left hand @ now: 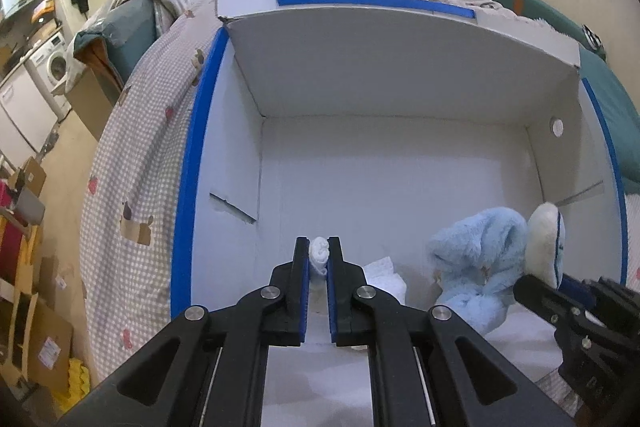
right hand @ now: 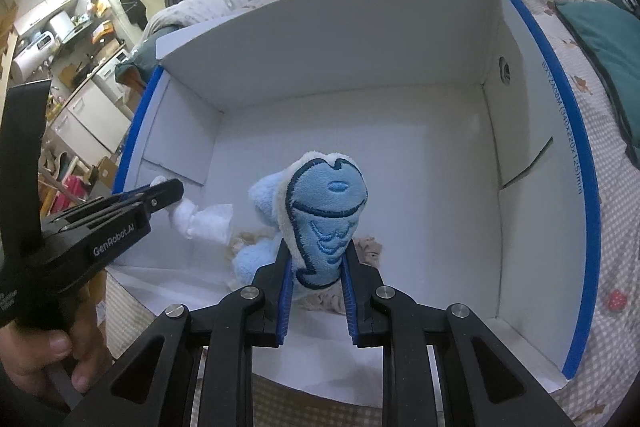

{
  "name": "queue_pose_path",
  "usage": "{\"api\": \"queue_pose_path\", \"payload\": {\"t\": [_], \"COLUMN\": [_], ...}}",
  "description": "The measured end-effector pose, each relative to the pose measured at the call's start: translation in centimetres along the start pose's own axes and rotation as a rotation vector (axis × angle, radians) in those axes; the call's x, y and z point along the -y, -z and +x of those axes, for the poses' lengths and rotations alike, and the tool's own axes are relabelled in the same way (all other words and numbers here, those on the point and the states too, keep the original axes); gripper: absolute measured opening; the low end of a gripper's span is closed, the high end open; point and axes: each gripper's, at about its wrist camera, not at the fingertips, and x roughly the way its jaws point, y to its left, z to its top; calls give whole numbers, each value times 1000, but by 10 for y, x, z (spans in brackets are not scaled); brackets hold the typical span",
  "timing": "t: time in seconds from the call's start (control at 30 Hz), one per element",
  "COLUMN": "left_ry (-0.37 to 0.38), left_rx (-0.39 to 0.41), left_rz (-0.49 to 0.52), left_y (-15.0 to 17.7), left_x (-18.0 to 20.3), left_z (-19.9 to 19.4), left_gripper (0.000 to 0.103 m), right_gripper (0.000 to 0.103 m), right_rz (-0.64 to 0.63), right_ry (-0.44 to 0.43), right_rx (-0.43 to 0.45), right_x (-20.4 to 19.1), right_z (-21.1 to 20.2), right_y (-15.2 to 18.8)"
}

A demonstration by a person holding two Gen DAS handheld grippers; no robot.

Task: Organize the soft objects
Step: 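Open the left gripper off the white cloth while the right gripper releases the fish plush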

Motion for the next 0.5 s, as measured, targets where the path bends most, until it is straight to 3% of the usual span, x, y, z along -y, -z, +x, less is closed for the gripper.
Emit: {"api": "queue_pose_path", "payload": {"t": [0.3, 0.4, 0.47, 0.5], "left_ry": [-23, -27, -21, -20], "left_rx": [-7, -2, 7, 12], "left_rz": [24, 28, 24, 22], "left_y": [4, 4, 4, 4], "left_x": [5, 4, 3, 3], "left_z": [3, 1, -1, -2], "left_gripper": [14, 26, 40, 52], "right_gripper": [24, 24, 24, 24], "right_rz": [-12, -17, -14, -12], "right_ry": [17, 23, 24, 23], "right_rx": [-13, -16, -15, -14], "right_x": [-3, -6, -6, -5], "right_z": [4, 6, 6, 6], "right_y": [1, 1, 0, 0]}}
